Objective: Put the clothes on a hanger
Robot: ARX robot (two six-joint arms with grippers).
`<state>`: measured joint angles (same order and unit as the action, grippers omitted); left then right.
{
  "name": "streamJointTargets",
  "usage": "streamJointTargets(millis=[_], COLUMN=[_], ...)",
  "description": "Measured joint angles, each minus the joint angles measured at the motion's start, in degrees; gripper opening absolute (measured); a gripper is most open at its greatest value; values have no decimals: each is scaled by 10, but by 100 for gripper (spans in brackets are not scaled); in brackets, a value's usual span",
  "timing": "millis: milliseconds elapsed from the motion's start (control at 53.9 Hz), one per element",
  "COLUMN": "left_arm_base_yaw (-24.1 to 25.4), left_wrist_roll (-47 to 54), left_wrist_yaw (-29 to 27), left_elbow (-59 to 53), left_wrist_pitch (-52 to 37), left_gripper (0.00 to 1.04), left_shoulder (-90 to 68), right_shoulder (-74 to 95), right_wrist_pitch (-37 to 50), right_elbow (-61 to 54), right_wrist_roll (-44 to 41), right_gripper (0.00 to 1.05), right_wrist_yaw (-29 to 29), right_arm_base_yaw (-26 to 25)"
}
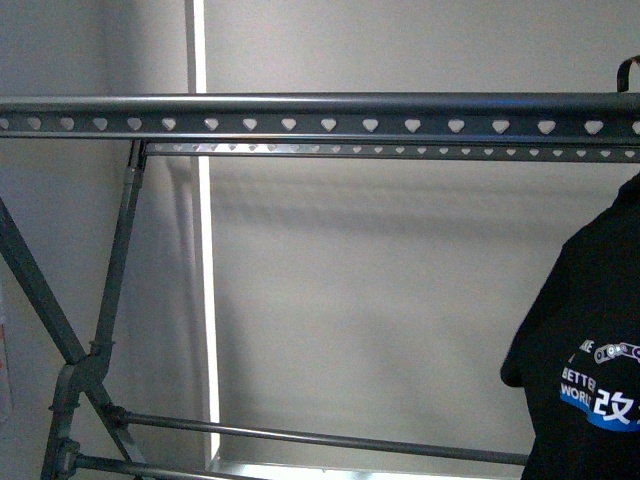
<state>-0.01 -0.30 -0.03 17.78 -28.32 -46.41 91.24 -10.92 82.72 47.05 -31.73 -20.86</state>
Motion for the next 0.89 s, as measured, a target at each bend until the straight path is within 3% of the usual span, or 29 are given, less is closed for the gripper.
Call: streamJointTargets(millis=[186,464,631,724,798,891], left_arm_base_yaw=[0,0,0,0,0,0], left_wrist_roll=[0,0,0,0,0,0], left_wrist_yaw=[0,0,0,0,0,0], left_elbow=[-59,-113,-129,-139,-145,-153], left_wrist_pitch=[-6,12,30,45,58,79], left_gripper=[4,4,4,4,4,4], left_shoulder=[52,127,161,188,206,233], right_shoulder=[0,-90,-182,-270,-347,-483], right_wrist_pitch=[22,169,222,280,365,476], right_elbow=[-46,-198,-259,-318,-376,-469], right_wrist_roll=[-11,-143,-191,-262,-337,-433], right_gripper=[4,53,78,97,97,97], right_wrist_yaw=[13,102,110,134,161,155], right_arm_base_yaw=[5,11,7,2,2,5])
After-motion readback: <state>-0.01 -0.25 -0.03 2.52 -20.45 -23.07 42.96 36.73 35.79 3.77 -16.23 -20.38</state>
